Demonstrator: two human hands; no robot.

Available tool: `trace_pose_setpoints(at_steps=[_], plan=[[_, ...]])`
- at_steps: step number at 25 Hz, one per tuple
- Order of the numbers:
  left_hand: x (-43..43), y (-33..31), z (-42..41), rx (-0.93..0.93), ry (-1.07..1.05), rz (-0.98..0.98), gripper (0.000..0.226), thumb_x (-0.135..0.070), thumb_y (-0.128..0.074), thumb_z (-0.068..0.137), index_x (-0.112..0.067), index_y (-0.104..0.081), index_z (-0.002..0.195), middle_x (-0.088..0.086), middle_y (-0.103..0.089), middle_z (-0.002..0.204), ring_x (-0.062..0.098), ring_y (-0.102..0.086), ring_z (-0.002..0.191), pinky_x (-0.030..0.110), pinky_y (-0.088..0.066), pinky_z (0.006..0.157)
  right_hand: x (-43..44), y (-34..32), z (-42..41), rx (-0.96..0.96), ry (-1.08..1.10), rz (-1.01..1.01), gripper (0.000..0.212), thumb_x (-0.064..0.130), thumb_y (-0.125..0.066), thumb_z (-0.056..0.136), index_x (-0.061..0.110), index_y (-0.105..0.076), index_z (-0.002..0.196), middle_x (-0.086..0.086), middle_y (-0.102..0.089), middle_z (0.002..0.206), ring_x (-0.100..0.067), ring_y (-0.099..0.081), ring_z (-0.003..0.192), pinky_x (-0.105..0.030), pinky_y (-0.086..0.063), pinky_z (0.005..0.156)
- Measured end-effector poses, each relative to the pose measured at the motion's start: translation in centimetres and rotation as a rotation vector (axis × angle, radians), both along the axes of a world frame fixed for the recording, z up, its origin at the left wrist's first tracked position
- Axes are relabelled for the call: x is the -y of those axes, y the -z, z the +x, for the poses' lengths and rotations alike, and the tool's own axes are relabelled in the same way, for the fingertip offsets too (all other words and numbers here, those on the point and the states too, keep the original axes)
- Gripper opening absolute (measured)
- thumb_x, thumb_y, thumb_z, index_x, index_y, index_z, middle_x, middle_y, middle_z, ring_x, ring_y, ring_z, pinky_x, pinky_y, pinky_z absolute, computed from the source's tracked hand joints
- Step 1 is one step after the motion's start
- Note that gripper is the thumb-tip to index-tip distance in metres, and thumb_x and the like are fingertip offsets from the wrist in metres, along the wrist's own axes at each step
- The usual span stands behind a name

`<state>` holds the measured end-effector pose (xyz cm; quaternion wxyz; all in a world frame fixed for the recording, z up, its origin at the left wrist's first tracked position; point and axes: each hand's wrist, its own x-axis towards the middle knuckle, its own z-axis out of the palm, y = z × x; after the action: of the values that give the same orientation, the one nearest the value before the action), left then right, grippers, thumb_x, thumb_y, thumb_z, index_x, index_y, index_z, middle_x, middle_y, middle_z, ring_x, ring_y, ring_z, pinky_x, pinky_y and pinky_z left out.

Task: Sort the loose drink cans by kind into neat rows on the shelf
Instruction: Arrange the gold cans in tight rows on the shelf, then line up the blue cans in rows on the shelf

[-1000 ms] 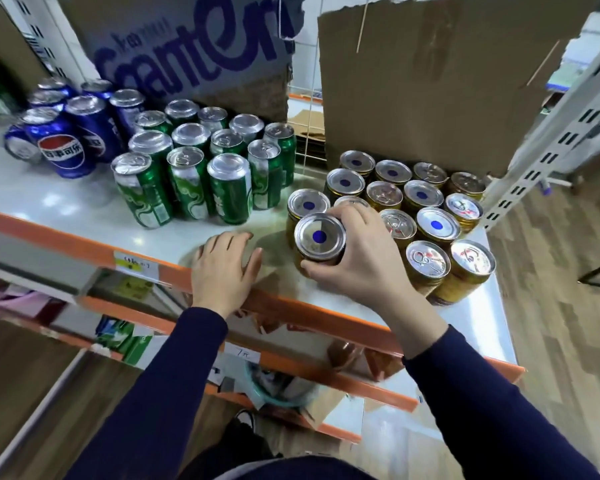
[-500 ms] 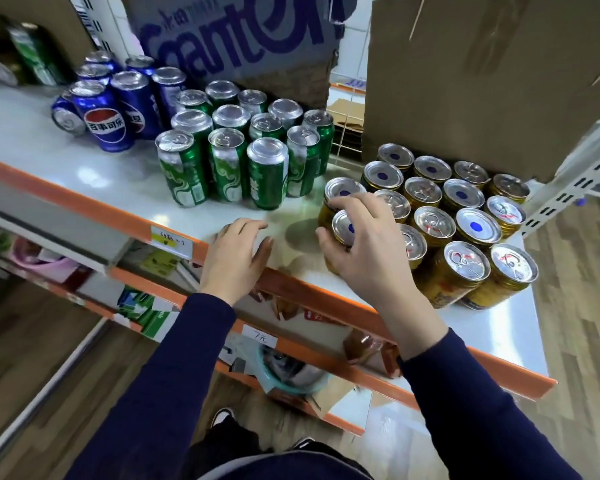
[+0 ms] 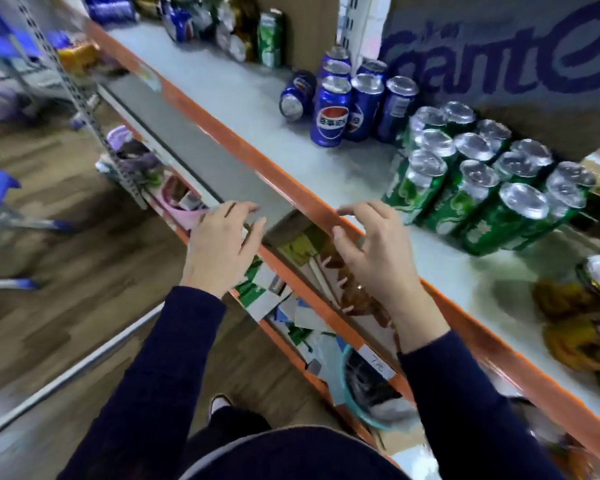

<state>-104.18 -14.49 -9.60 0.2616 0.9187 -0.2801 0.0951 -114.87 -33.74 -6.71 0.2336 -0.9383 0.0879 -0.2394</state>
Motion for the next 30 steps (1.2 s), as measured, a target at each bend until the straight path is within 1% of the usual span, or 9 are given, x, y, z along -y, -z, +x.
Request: trace_pose_setpoints(at_steps=[3, 7, 10, 14, 17, 21, 25, 27, 30], plan=[[-6.0, -0.1, 5.5, 0.022, -0.054, 0.022, 0.031, -0.032, -0.045, 0.097, -0.015, -0.063, 0.116, 0.003, -0.066, 0.11, 0.025, -0.061, 0.1, 0.042, -0.039, 0.091, -4.6, 0.8, 6.4, 0.003, -0.009, 0.066, 0.024, 0.014, -0.065, 0.086, 0.009, -0.064, 0.109, -0.006, -0.064, 0.105, -0.021, -0.057, 0.1, -0.017, -0.034, 0.083], [-11.7, -0.3, 11.4, 0.036, -0.084, 0.035, 0.028, -0.032, -0.048, 0.097, -0.017, -0.063, 0.116, 0.002, -0.065, 0.108, 0.023, -0.061, 0.099, 0.043, -0.04, 0.092, -8.7, 1.3, 13.6, 0.0, -0.012, 0.118, 0.023, 0.014, -0.065, 0.087, 0.01, -0.066, 0.109, -0.004, -0.064, 0.108, -0.02, -0.058, 0.103, -0.032, -0.045, 0.093], [-14.0, -0.2, 15.9, 0.008, -0.105, 0.027, 0.028, -0.032, -0.048, 0.098, -0.016, -0.063, 0.115, 0.001, -0.065, 0.107, 0.022, -0.06, 0.099, 0.042, -0.039, 0.092, -11.0, 1.6, 18.7, -0.028, -0.044, 0.106, 0.024, 0.018, -0.065, 0.088, 0.012, -0.065, 0.111, -0.003, -0.063, 0.111, -0.018, -0.057, 0.106, -0.033, -0.046, 0.095], [-15.3, 0.8, 22.1, -0.01, -0.106, 0.019, 0.027, -0.031, -0.049, 0.098, -0.016, -0.063, 0.116, 0.001, -0.064, 0.111, 0.021, -0.059, 0.104, 0.042, -0.038, 0.094, -12.4, 2.4, 25.5, -0.068, -0.07, 0.111, 0.026, 0.022, -0.063, 0.09, 0.015, -0.063, 0.115, 0.001, -0.061, 0.113, -0.014, -0.055, 0.109, -0.034, -0.047, 0.096], [-15.9, 1.2, 28.5, -0.012, -0.115, 0.018, 0.027, -0.032, -0.049, 0.098, -0.016, -0.062, 0.116, 0.001, -0.064, 0.113, 0.022, -0.058, 0.105, 0.043, -0.038, 0.095, -12.6, 2.4, 32.6, -0.009, -0.097, 0.118, 0.022, 0.018, -0.064, 0.088, 0.013, -0.066, 0.109, -0.001, -0.063, 0.107, -0.018, -0.058, 0.102, -0.034, -0.047, 0.093], [-15.2, -0.2, 38.1, 0.019, -0.08, 0.017, 0.028, -0.031, -0.051, 0.097, -0.014, -0.063, 0.116, 0.002, -0.064, 0.113, 0.023, -0.059, 0.106, 0.042, -0.039, 0.094, -11.7, 1.4, 42.7, 0.054, -0.069, 0.119, 0.021, 0.013, -0.064, 0.085, 0.01, -0.067, 0.105, -0.004, -0.065, 0.103, -0.022, -0.058, 0.097, -0.034, -0.046, 0.088], [-14.2, -1.6, 47.1, 0.036, -0.072, -0.003, 0.029, -0.03, -0.051, 0.097, -0.012, -0.063, 0.116, 0.003, -0.064, 0.105, 0.024, -0.06, 0.099, 0.043, -0.041, 0.092, -11.2, 0.7, 51.3, 0.072, -0.06, 0.124, 0.02, 0.012, -0.064, 0.085, 0.01, -0.067, 0.105, -0.004, -0.065, 0.103, -0.021, -0.058, 0.096, -0.031, -0.045, 0.086], [-14.3, -1.8, 50.9, 0.029, -0.071, -0.011, 0.029, -0.031, -0.051, 0.097, -0.013, -0.063, 0.117, 0.003, -0.064, 0.107, 0.023, -0.06, 0.097, 0.043, -0.04, 0.093, -11.3, 0.4, 55.2, 0.073, -0.058, 0.122, 0.02, 0.011, -0.064, 0.085, 0.009, -0.067, 0.105, -0.004, -0.066, 0.103, -0.02, -0.057, 0.095, -0.028, -0.044, 0.085], [-14.8, -1.3, 55.6, 0.014, -0.058, -0.032, 0.03, -0.032, -0.05, 0.097, -0.013, -0.062, 0.118, 0.003, -0.064, 0.108, 0.023, -0.06, 0.095, 0.045, -0.041, 0.093, -12.1, 0.5, 60.0, 0.047, -0.056, 0.128, 0.021, 0.012, -0.064, 0.086, 0.009, -0.067, 0.106, -0.005, -0.065, 0.104, -0.02, -0.057, 0.096, -0.03, -0.045, 0.086]])
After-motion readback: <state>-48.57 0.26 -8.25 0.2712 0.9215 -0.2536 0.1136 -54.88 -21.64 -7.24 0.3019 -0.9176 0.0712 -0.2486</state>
